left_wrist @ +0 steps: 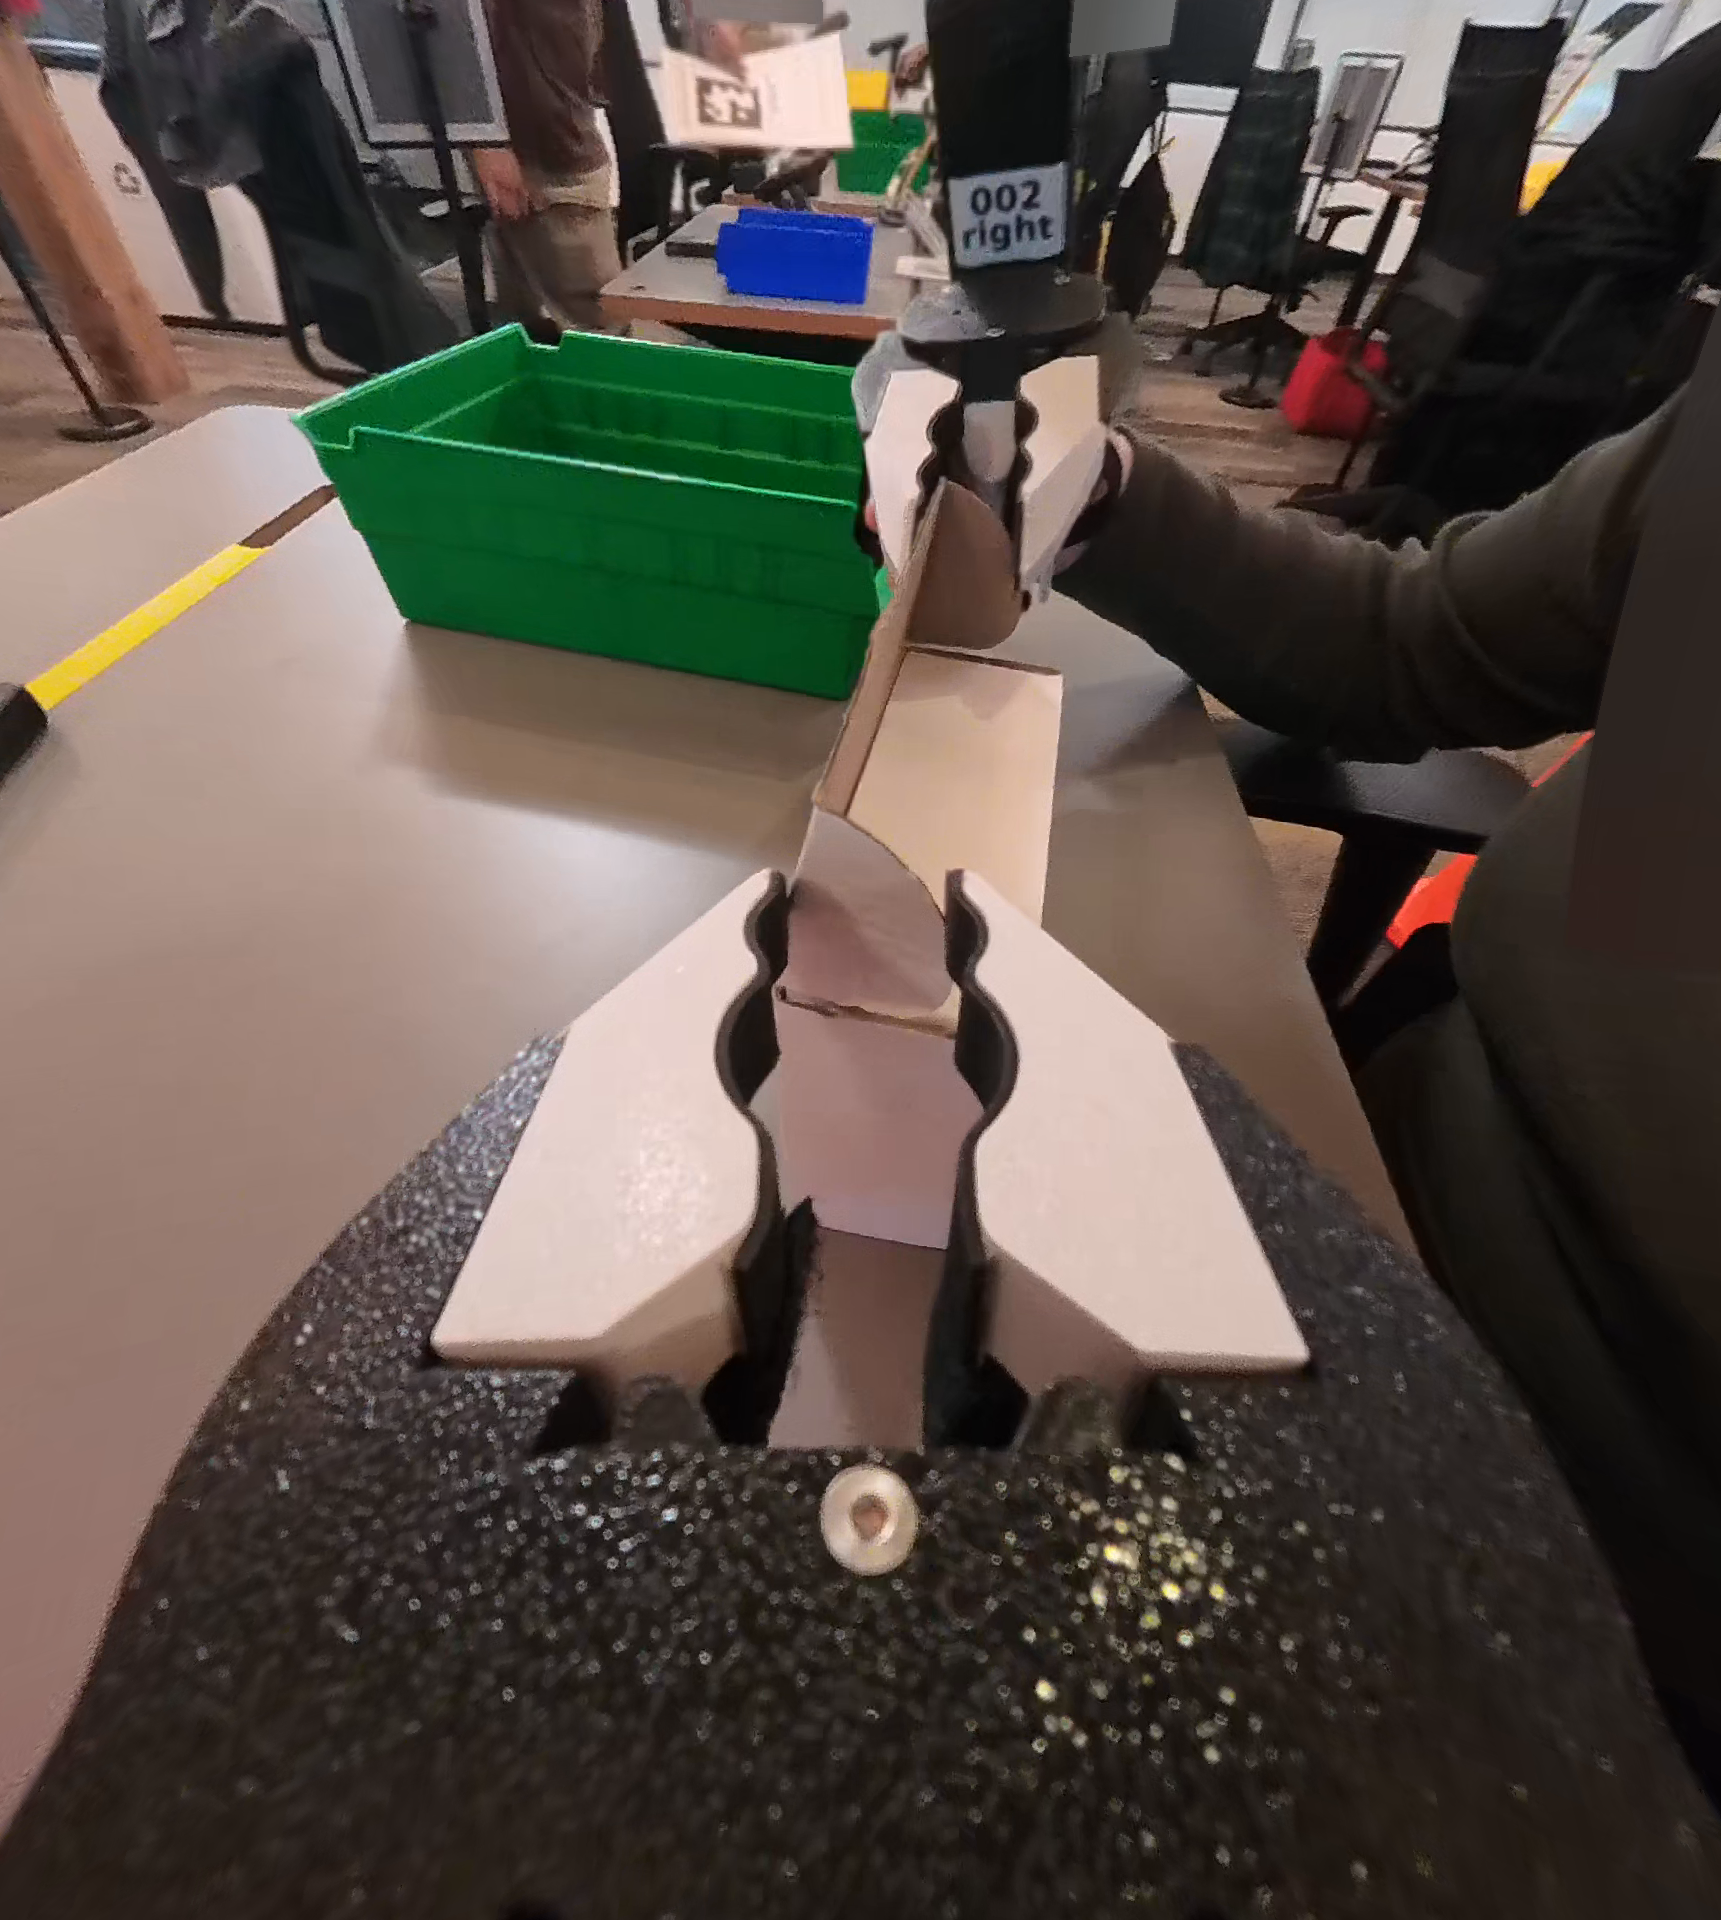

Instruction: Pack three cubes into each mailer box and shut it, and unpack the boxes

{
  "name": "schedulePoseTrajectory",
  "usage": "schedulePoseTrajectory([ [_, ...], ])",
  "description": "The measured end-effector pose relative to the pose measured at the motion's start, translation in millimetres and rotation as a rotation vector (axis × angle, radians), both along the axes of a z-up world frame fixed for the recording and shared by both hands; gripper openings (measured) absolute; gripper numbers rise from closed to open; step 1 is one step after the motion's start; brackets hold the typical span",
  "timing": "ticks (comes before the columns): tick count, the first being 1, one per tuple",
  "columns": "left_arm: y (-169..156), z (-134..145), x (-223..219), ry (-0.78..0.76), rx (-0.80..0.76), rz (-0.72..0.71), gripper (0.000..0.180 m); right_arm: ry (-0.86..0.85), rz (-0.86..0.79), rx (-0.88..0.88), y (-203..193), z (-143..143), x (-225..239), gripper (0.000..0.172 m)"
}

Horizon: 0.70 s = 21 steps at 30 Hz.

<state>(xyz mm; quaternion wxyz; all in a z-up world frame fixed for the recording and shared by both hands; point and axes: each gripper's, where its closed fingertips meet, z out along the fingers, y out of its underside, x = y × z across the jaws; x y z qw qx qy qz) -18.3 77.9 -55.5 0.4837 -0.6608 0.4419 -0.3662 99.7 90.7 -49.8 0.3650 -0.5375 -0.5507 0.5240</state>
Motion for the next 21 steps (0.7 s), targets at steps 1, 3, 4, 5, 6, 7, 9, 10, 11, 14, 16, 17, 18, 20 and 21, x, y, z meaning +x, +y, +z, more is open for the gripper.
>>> schedulePoseTrajectory([
  [1, -1.3, -0.1, 1.1, 0.002, -0.003, 0.011, 0.029, 0.004, -0.011, -0.014, 0.3, 0.2, 0.5, 0.028],
  [3, -1.8, 0.2, 2.7, -0.014, -0.027, 0.046, 0.028, 0.013, -0.036, -0.03, 1.0, 0.3, 1.3, 0.028],
  [4, -3.0, 0.1, 3.4, -0.02, -0.021, 0.055, 0.028, 0.017, -0.046, -0.034, 0.8, 0.3, 1.7, 0.028],
  [5, -4.0, -0.3, 3.6, -0.022, -0.005, 0.063, 0.028, 0.02, -0.053, -0.03, 0.1, 0.0, 2.0, 0.028],
  [6, -4.7, -0.5, 3.6, -0.024, 0.003, 0.073, 0.028, 0.023, -0.065, -0.022, 0.1, -0.4, 1.8, 0.028],
  [7, -5.8, -0.3, 4.1, -0.029, 0.004, 0.078, 0.028, 0.024, -0.079, -0.015, 0.4, -0.5, 1.7, 0.028],
  [9, -7.4, -1.1, 4.4, -0.028, 0.025, 0.085, 0.028, 0.028, -0.096, 0.023, 0.2, -1.4, 1.6, 0.028],
  [10, -7.0, -1.9, 4.1, -0.023, 0.044, 0.098, 0.028, 0.034, -0.103, 0.049, 0.0, -1.8, 1.4, 0.028],
  [11, -7.3, -2.3, 4.3, -0.019, 0.063, 0.105, 0.028, 0.041, -0.109, 0.074, -0.1, -2.3, 1.3, 0.028],
  [14, -10.3, -2.9, 5.3, -0.019, 0.11, 0.121, 0.028, 0.07, -0.103, 0.12, -3.3, -3.1, 2.5, 0.028],
  [16, -13.0, -3.2, 6.3, -0.022, 0.136, 0.12, 0.028, 0.101, -0.091, 0.164, -5.6, -3.8, 3.8, 0.028],
  [17, -14.1, -3.7, 6.6, -0.019, 0.156, 0.119, 0.028, 0.114, -0.085, 0.176, -6.2, -4.0, 4.2, 0.028],
  [18, -15.3, -4.3, 6.8, -0.016, 0.178, 0.118, 0.028, 0.127, -0.079, 0.192, -6.7, -4.3, 4.4, 0.028],
  [20, -18.5, -5.6, 7.3, -0.01, 0.22, 0.108, 0.028, 0.148, -0.066, 0.242, -8.2, -5.6, 4.8, 0.028],
  [21, -20.2, -6.2, 7.6, -0.009, 0.238, 0.102, 0.028, 0.156, -0.06, 0.274, -9.2, -6.6, 5.0, 0.028],
])
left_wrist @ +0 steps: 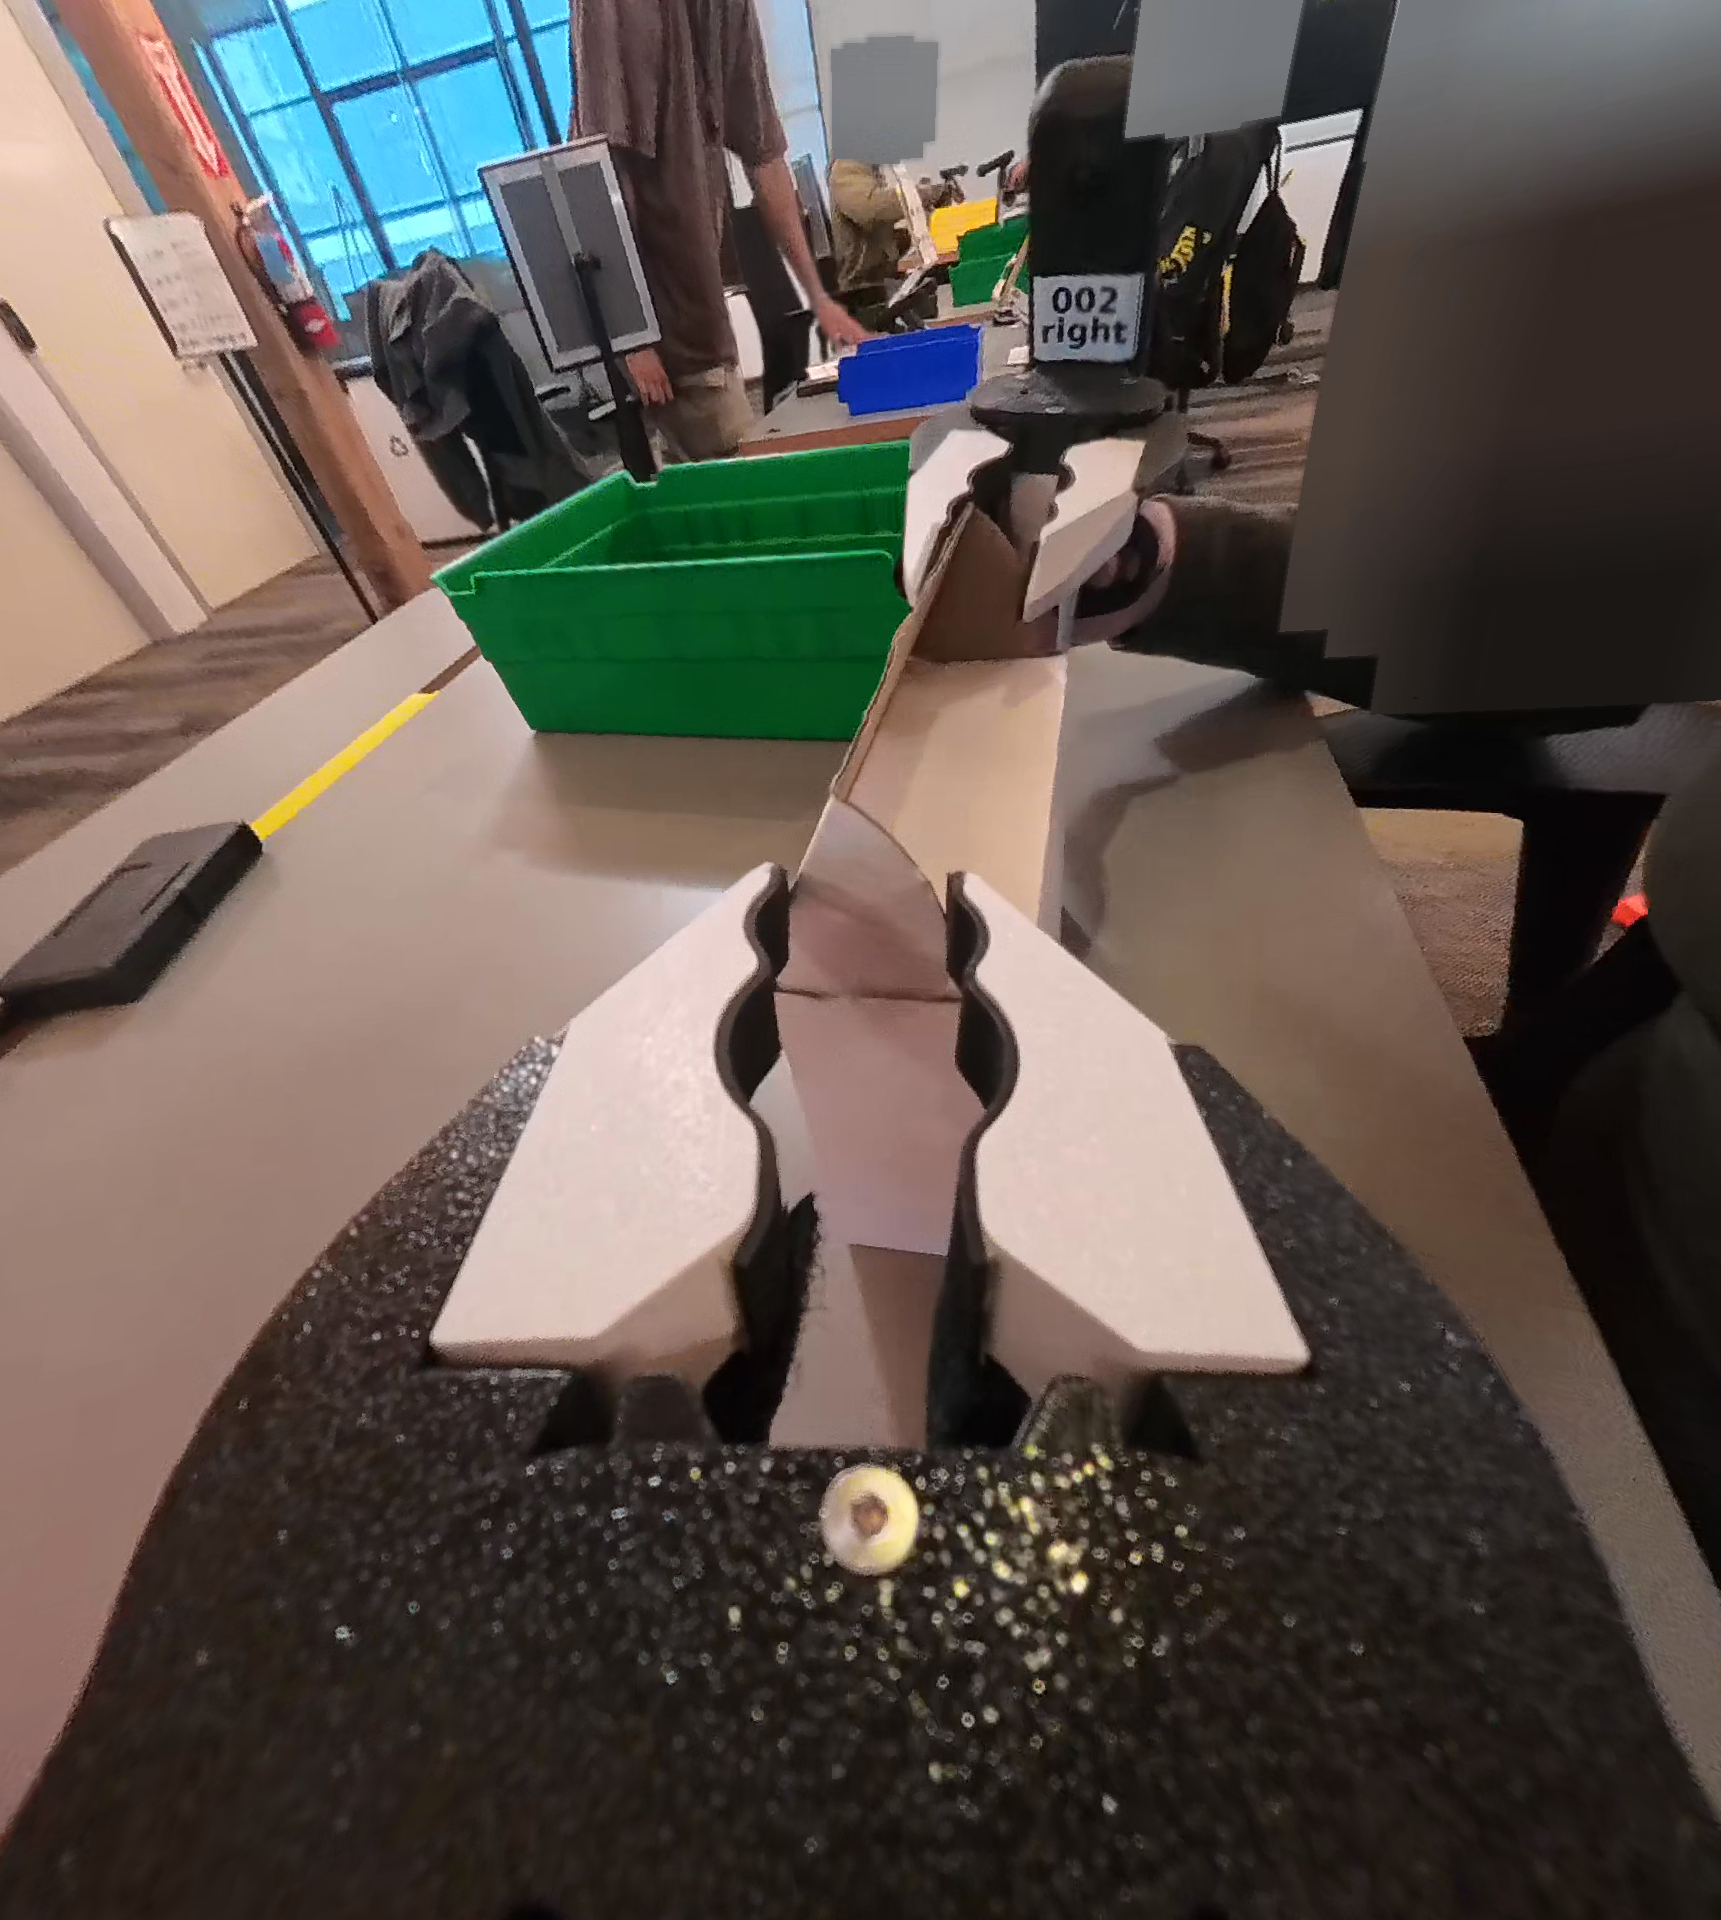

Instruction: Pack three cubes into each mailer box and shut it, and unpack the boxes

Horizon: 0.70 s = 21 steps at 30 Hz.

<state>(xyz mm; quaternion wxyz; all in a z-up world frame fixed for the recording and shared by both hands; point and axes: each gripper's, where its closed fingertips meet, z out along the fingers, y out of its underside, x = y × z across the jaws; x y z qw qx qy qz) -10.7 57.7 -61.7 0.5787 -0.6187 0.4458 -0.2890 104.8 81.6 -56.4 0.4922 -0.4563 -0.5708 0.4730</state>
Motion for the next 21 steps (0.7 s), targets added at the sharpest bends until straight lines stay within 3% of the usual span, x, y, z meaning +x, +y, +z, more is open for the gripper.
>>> schedulePoseTrajectory([
  [4, -2.5, -4.3, 0.6, 0.05, 0.065, 0.005, 0.028, 0.013, 0.011, 0.179, -5.7, -5.5, 1.5, 0.028],
  [9, -3.1, -8.1, 0.5, 0.143, 0.157, 0.026, 0.029, 0.008, 0.012, 0.245, -6.3, -7.8, 1.1, 0.028],
  [11, -4.7, -7.2, 1.4, 0.127, 0.146, 0.018, 0.028, -0.001, 0.011, 0.268, -8.0, -8.4, 1.4, 0.029],
  [15, -9.2, -4.4, 2.0, 0.061, 0.092, -0.019, 0.028, -0.042, 0.024, 0.217, -10.4, -11.6, 6.0, 0.05],
  [21, -21.7, 13.2, 2.5, -0.07, 0.091, -0.081, 0.034, 0.067, 0.039, 0.146, -17.5, 11.9, 16.3, 0.039],
])
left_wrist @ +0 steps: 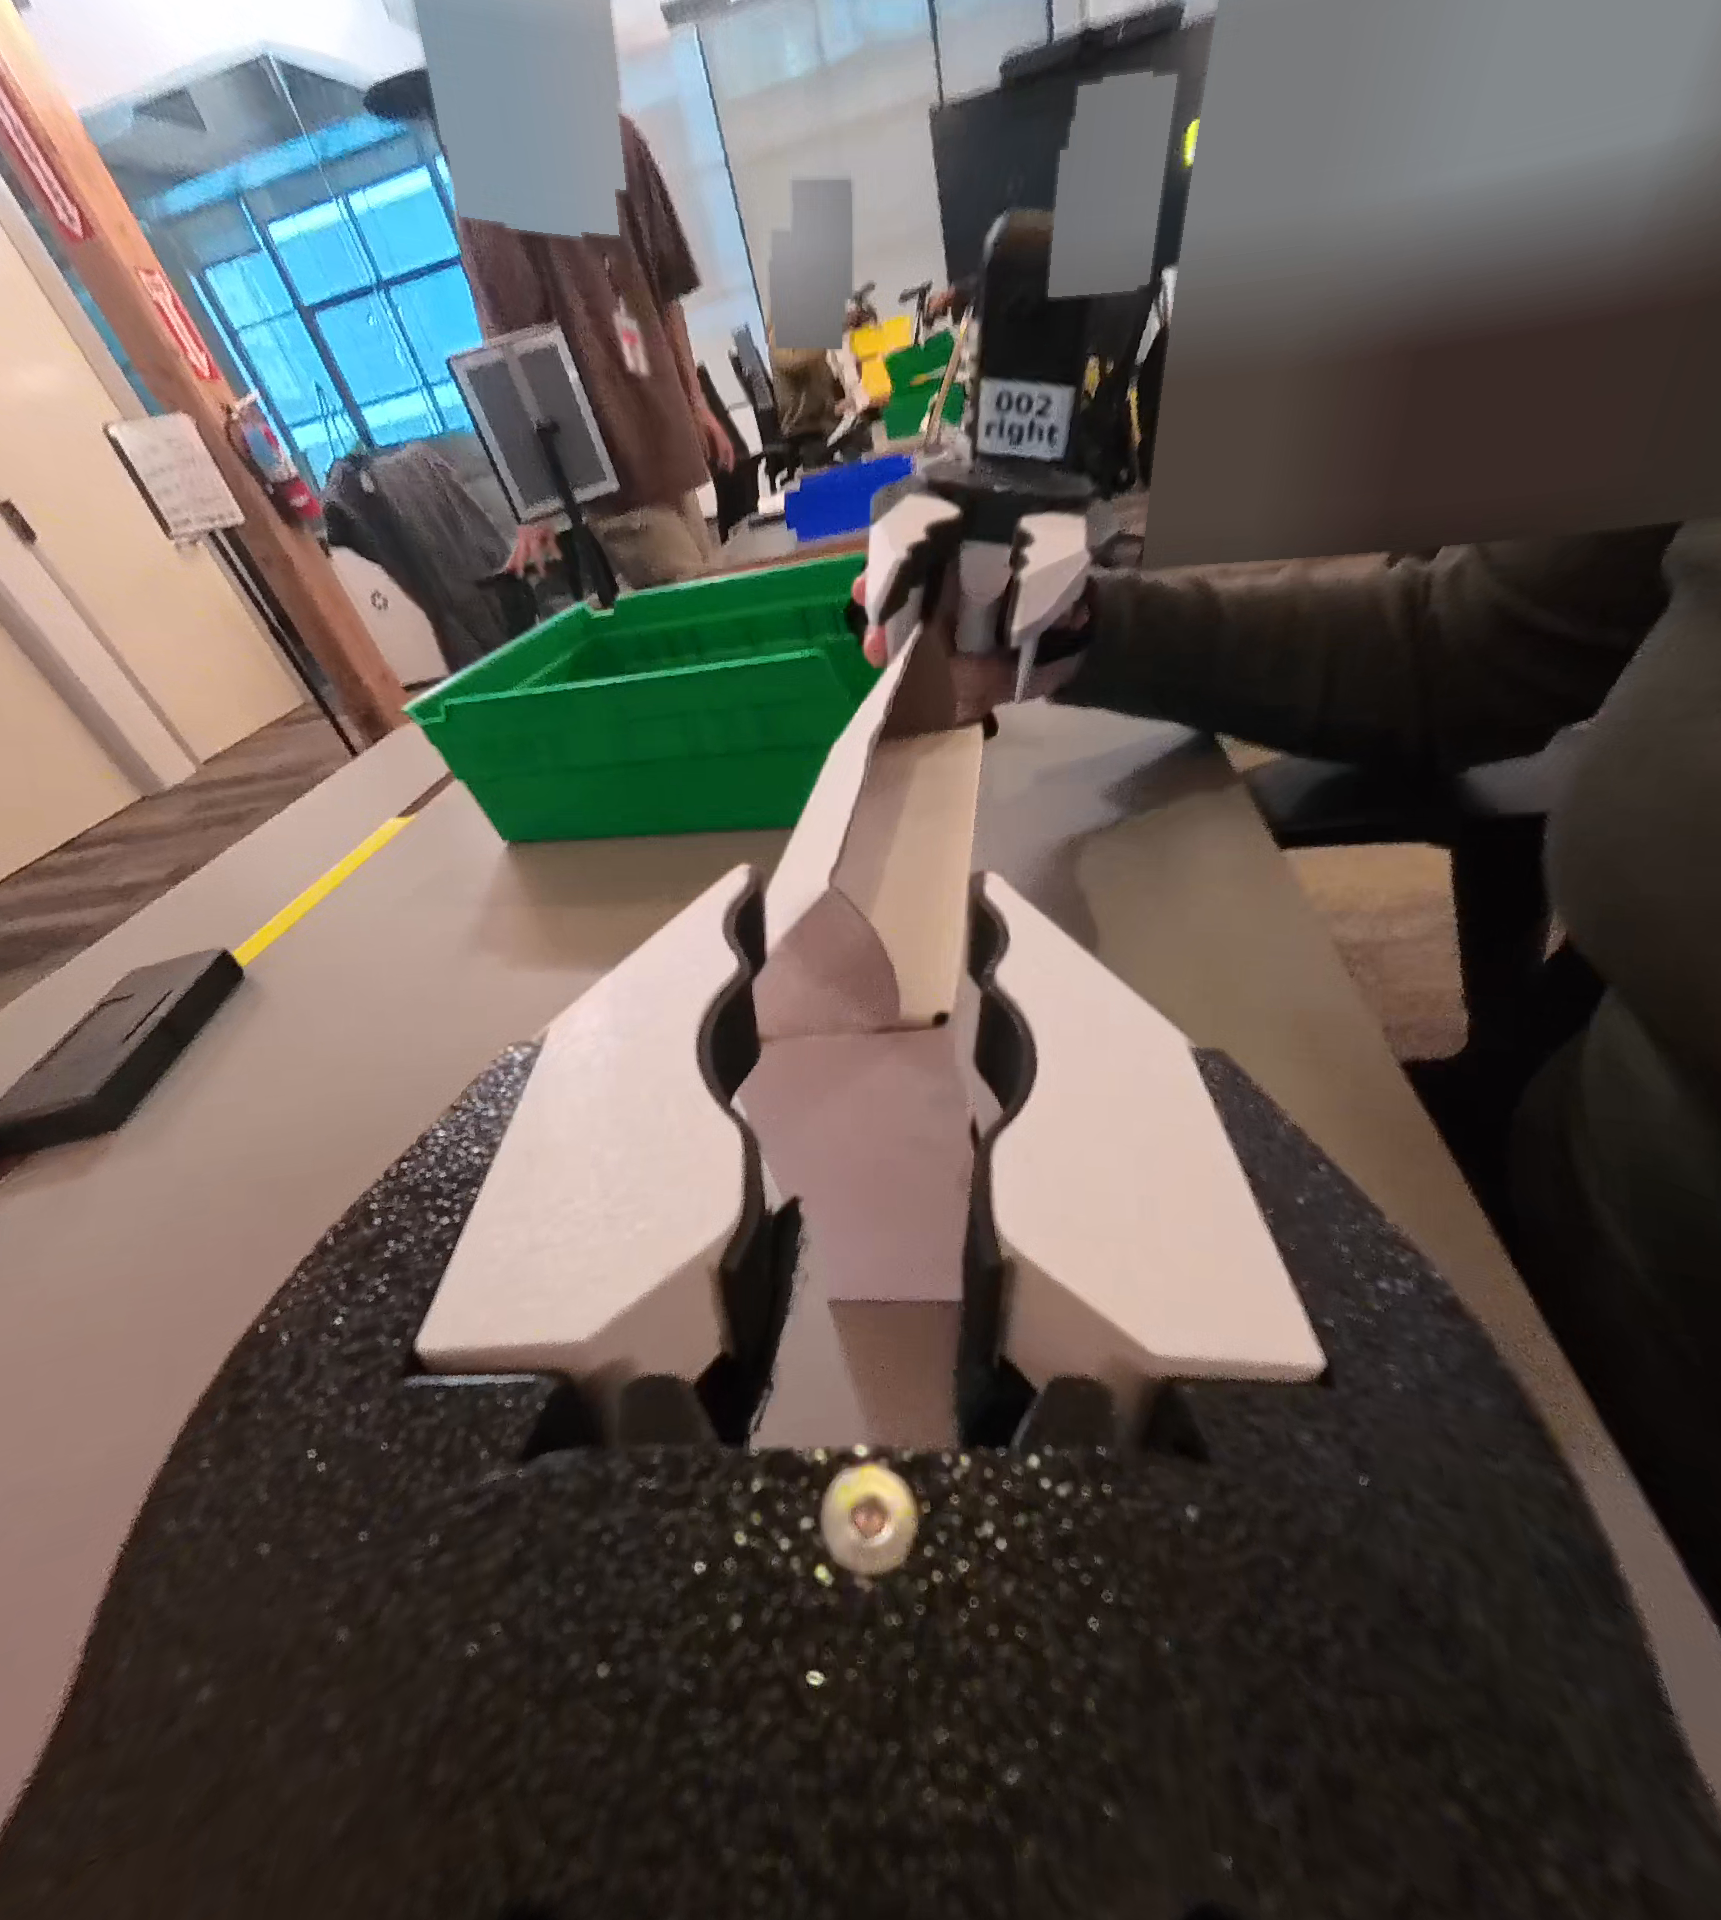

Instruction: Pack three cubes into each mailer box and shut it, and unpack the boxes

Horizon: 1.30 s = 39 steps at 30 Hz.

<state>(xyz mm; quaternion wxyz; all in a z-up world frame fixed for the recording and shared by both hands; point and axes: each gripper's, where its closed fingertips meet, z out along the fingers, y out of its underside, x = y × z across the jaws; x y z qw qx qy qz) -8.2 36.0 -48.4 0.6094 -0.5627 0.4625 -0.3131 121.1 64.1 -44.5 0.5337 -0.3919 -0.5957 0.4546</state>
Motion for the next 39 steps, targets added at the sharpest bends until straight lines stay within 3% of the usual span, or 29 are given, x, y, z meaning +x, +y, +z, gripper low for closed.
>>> schedulePoseTrajectory([
  [2, -1.5, 12.1, -1.5, -0.044, 0.019, 0.005, 0.035, 0.044, -0.051, -0.001, 2.8, 15.0, 0.0, 0.024],
  [5, 16.6, 32.9, -10.3, -0.096, 0.013, 0.162, 0.001, 0.038, -0.201, -0.036, 19.2, 33.7, -4.1, 0.0],
  [6, 23.7, 33.9, -11.8, -0.08, -0.013, 0.214, 0.0, 0.018, -0.214, -0.04, 19.0, 36.4, -7.4, 0.0],
  [9, 20.6, 26.0, 3.8, -0.017, -0.099, 0.188, 0.0, -0.105, -0.213, -0.073, 15.1, 27.3, -20.6, 0.0],
  [14, 10.4, -21.3, 18.5, 0.148, -0.32, 0.141, 0.0, -0.339, -0.153, -0.118, 4.0, -21.6, -28.8, 0.0],
  [19, 9.8, -28.4, 19.4, -0.012, -0.385, 0.11, 0.0, -0.295, -0.152, -0.209, 3.4, -31.3, -27.9, 0.0],
  [21, 8.9, -27.2, 20.1, -0.04, -0.332, 0.114, 0.0, -0.296, -0.148, -0.215, 2.5, -30.6, -27.3, 0.0],
  [23, 7.3, -17.4, 19.3, -0.047, -0.142, 0.142, 0.0, -0.339, -0.176, -0.105, 7.9, -23.3, -18.2, 0.0],
  [24, 5.0, 0.1, 15.2, -0.124, -0.055, 0.165, 0.016, -0.298, -0.208, -0.059, 13.4, -6.0, -12.7, 0.001],
  [25, -3.2, 19.1, 11.9, -0.213, -0.015, 0.131, 0.046, -0.245, -0.17, -0.052, 7.3, 14.1, -9.6, 0.032],
  [27, -8.0, 51.3, -3.9, -0.395, 0.006, 0.106, 0.077, -0.267, -0.157, -0.072, 2.7, 31.6, -15.1, 0.064],
  [30, 1.6, 67.6, -35.2, -0.576, 0.118, 0.219, 0.082, -0.567, -0.197, 0.021, 3.3, -0.9, -45.2, 0.102],
  [32, 7.9, 61.9, -45.6, -0.579, 0.157, 0.315, 0.085, -0.806, -0.158, 0.036, -2.4, -27.7, -59.8, 0.119],
  [35, 14.0, 58.1, -57.7, -0.529, 0.232, 0.447, 0.082, -1.011, -0.077, 0.059, -3.0, -45.1, -78.9, 0.11],
  [39, 19.8, 54.8, -67.4, -0.543, 0.219, 0.496, 0.078, -1.23, -0.004, 0.075, -1.0, -66.0, -88.6, 0.088],
])
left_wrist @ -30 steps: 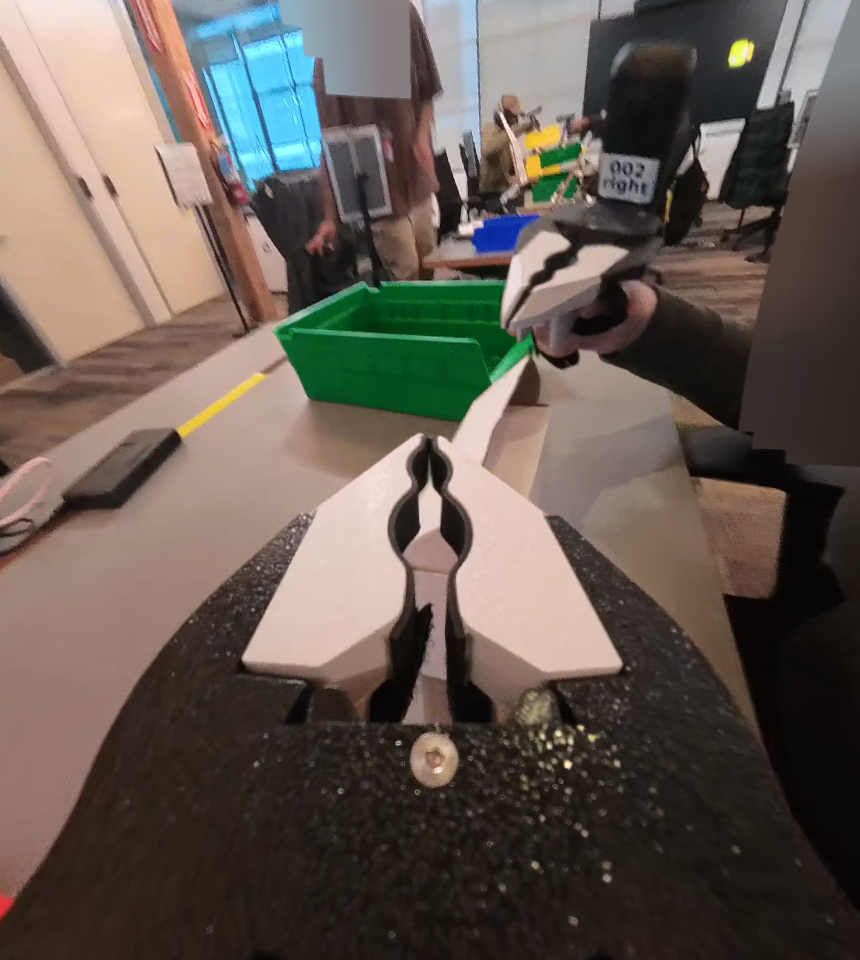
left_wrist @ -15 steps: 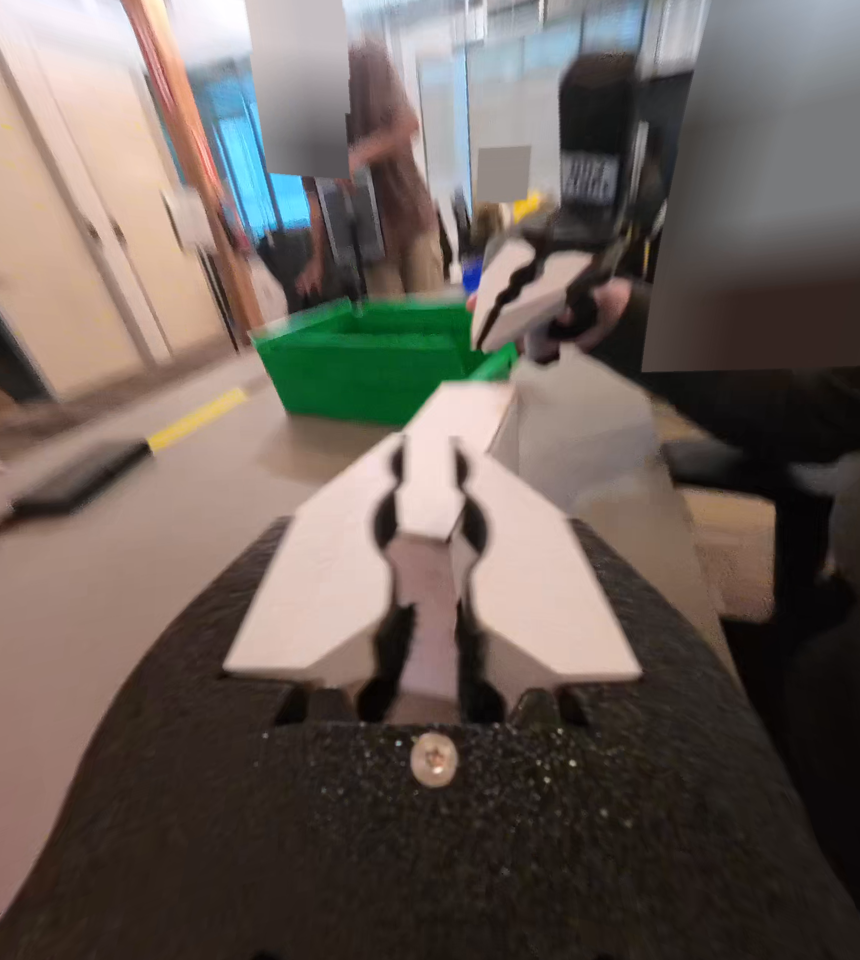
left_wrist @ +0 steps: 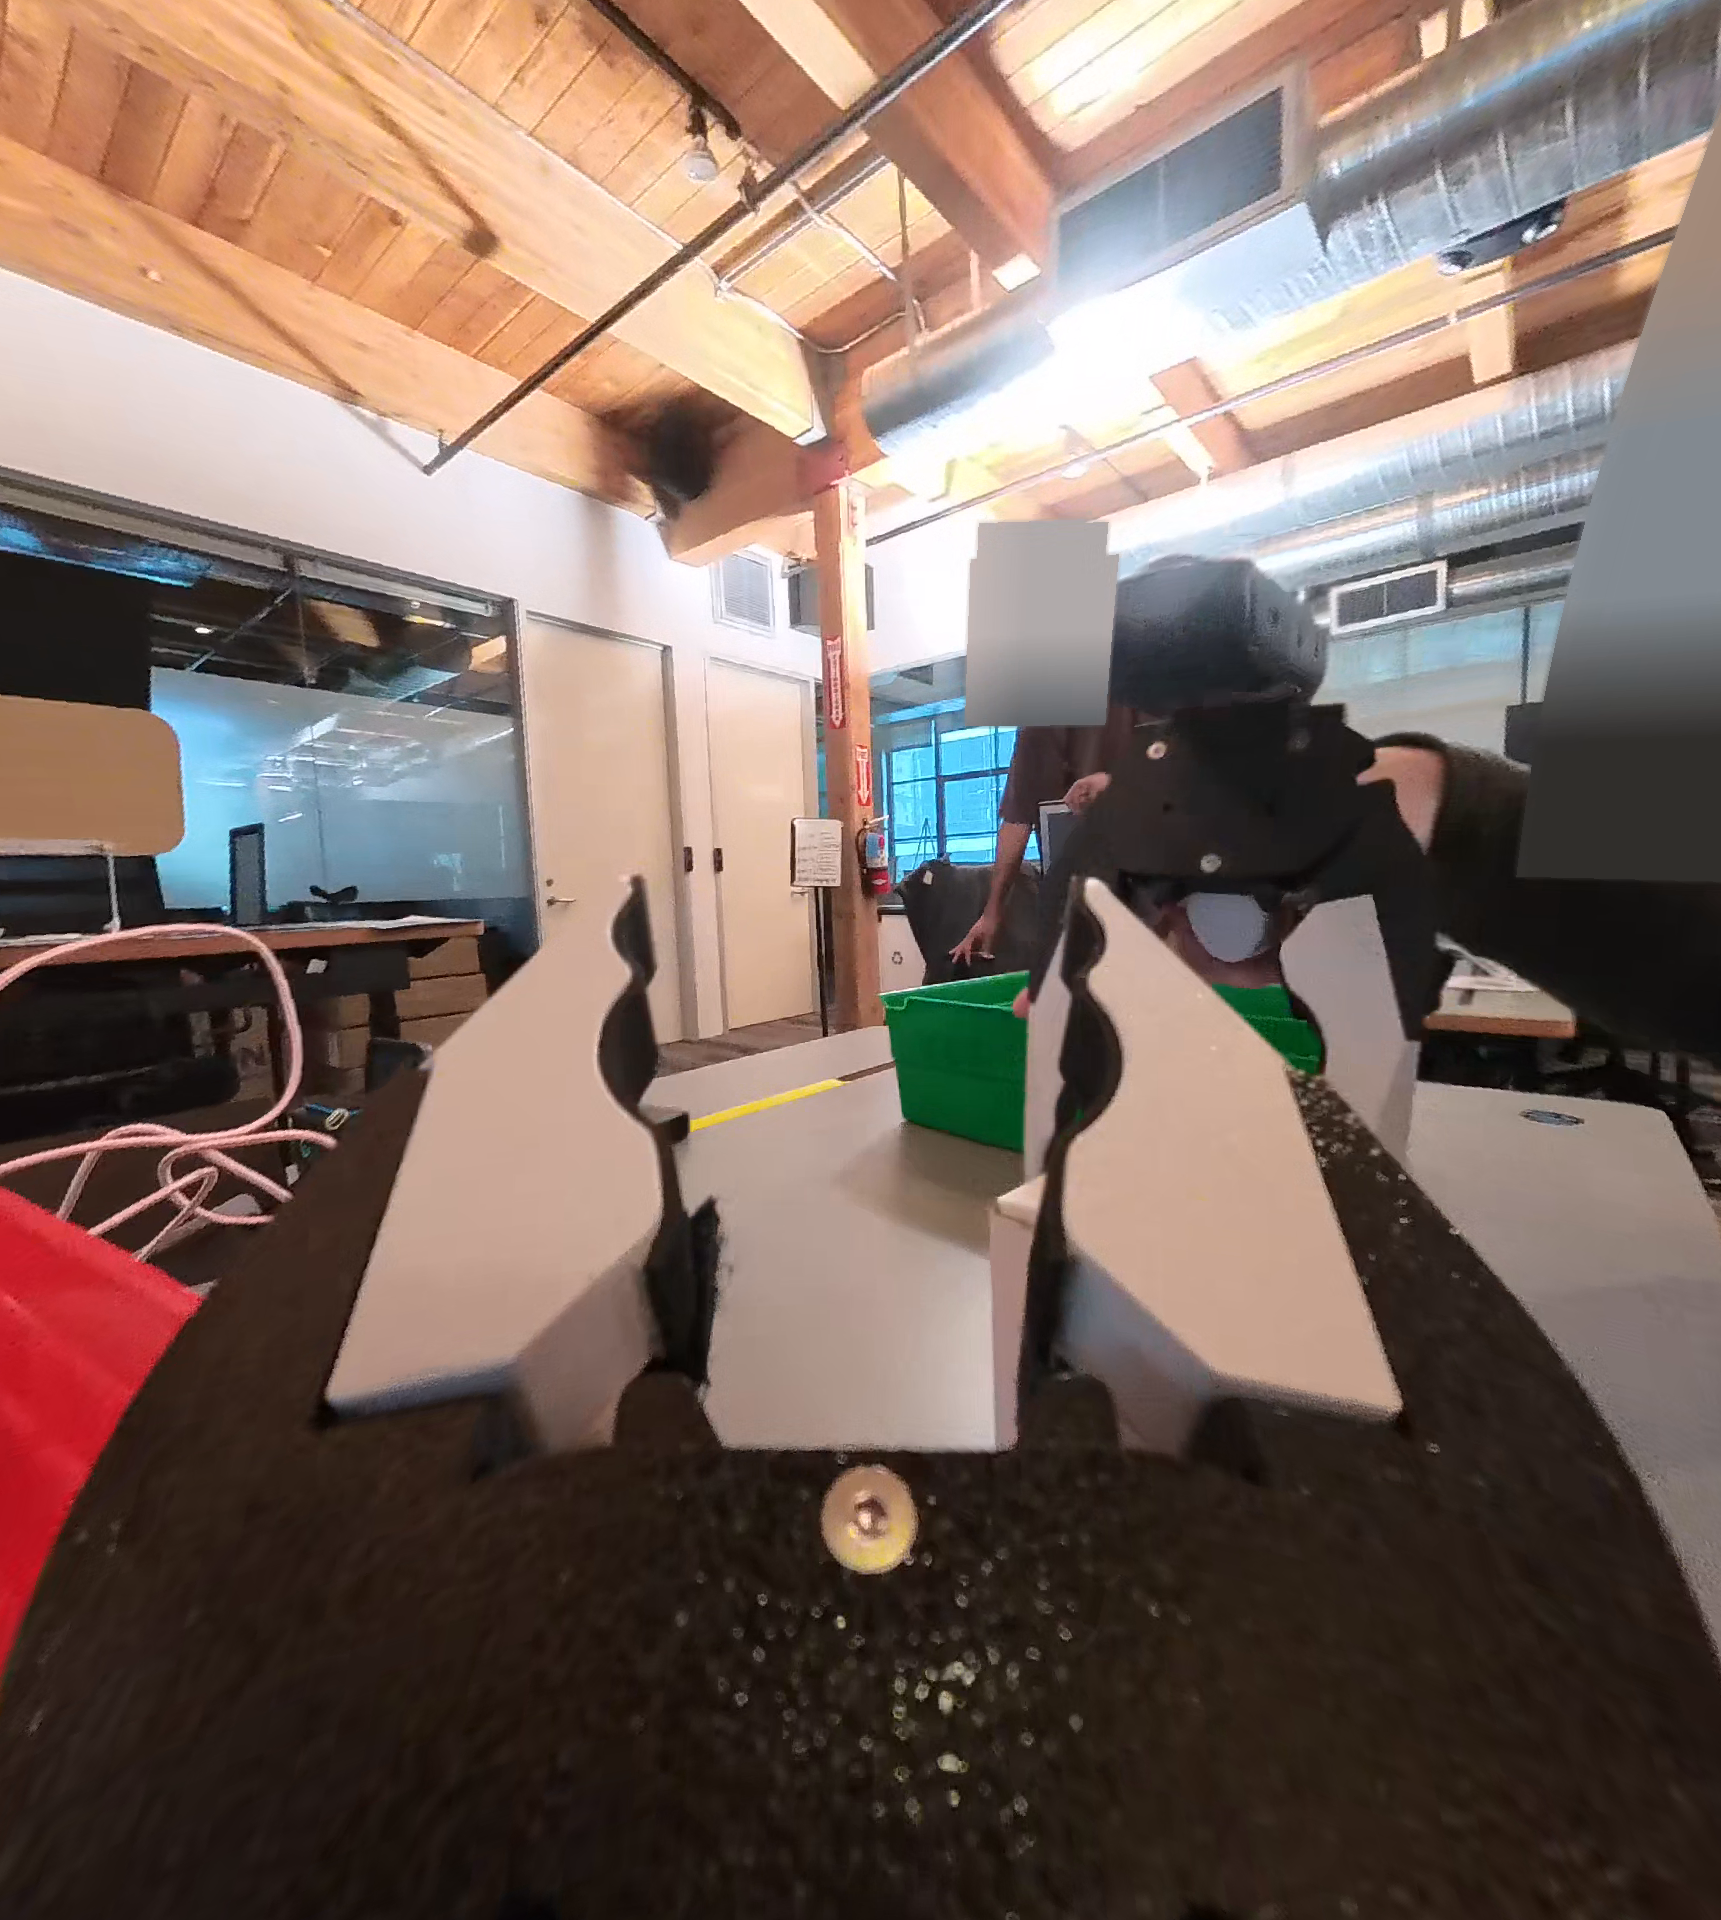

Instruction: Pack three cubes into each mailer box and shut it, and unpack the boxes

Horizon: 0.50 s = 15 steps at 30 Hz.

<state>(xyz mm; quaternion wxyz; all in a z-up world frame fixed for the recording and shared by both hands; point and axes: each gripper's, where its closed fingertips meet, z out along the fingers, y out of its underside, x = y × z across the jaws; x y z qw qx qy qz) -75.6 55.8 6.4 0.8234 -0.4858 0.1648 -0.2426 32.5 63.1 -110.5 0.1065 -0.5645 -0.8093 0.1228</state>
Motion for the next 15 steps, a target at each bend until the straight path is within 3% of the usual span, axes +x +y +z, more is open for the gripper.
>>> schedulePoseTrajectory([
  [3, 4.9, -5.6, -2.8, -0.019, -0.036, -0.002, 0.076, -0.087, 0.017, -0.009, -3.3, -16.3, 2.0, 0.066],
  [8, 8.4, -8.6, -3.7, -0.043, -0.077, -0.023, 0.075, 0.03, 0.037, 0.004, -18.1, 2.1, 17.8, 0.064],
  [11, 7.8, -8.1, -0.7, -0.043, -0.081, -0.036, 0.074, 0.161, -0.073, 0.183, 5.9, 40.3, 37.4, 0.064],
  [15, 7.0, -8.6, 3.9, -0.021, -0.075, -0.025, 0.071, 0.355, -0.239, 0.403, 50.8, 115.5, 82.7, 0.063],
])
